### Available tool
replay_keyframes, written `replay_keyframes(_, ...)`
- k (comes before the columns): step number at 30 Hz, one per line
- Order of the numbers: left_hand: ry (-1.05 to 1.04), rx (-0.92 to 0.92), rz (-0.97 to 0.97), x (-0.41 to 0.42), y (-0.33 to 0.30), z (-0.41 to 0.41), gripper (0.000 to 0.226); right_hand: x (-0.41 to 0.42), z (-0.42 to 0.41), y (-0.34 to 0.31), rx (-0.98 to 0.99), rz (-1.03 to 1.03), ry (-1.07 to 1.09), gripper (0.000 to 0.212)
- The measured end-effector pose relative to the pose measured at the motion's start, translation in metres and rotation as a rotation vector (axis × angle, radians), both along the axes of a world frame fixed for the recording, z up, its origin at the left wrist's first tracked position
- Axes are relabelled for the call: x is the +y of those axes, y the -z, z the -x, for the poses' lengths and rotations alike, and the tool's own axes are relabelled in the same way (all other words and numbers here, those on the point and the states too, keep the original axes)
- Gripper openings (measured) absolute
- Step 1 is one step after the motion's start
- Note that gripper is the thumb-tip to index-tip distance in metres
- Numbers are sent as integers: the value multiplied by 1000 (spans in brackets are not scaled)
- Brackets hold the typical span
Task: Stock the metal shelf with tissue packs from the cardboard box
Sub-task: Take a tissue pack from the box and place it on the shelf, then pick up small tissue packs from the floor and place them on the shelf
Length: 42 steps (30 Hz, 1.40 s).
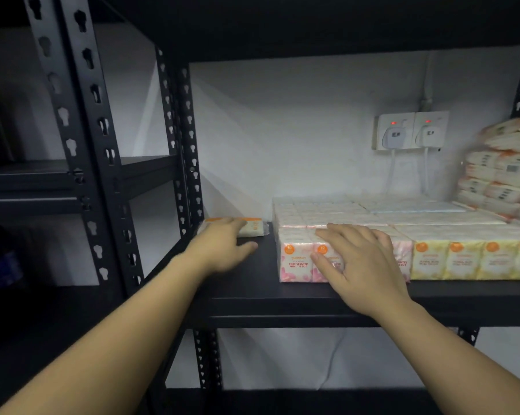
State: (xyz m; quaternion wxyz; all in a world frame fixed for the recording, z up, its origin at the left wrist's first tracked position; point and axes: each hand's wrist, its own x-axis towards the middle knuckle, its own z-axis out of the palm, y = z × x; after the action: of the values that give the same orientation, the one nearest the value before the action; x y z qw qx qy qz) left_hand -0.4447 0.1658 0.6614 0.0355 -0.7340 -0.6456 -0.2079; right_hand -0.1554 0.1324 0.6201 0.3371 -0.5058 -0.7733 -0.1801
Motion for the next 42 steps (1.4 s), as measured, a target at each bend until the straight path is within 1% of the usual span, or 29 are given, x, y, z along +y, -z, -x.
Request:
replay_keyframes(4,94,-60,-148,-78,31,-21,69,-2,1,0,91,-98,-12,58)
replay_keyframes(7,167,-72,-237,-114,55,-38,69,-9,-1,1,127,-256,-63,49)
replay_keyframes(9,231,-83,-295,-129,71,-49,69,-20,-4,6,143,-323,-100,44)
replay_keyframes(12,367,-75,-334,-141,97,-67,65,-43,-16,32,187,-347,-120,38)
replay_keyframes(14,461,-82,-314,-144,117,-80,61,-60,-30,60,219,-315,-100,37)
replay_keyframes(18,566,-98,-167,-144,169,-112,61,-98,-65,132,268,-107,-44,41)
replay_keyframes(22,612,-98,22,-141,230,-148,63,-139,-103,206,264,137,87,45)
replay_keyframes(27,674,-85,235,-142,312,-200,64,-187,-153,296,351,371,259,49)
replay_keyframes(30,700,-70,379,-148,366,-236,65,-218,-187,355,407,559,372,57)
replay_keyframes(33,701,-43,558,-156,425,-271,64,-249,-215,412,449,773,525,69)
replay_keyframes(37,703,-14,808,-171,504,-315,69,-279,-256,489,434,1047,681,72)
replay_keyframes(40,651,6,940,-175,569,-346,70,-293,-283,550,479,1223,746,76)
replay_keyframes(42,630,42,1002,-173,616,-368,67,-298,-297,591,528,1298,778,75)
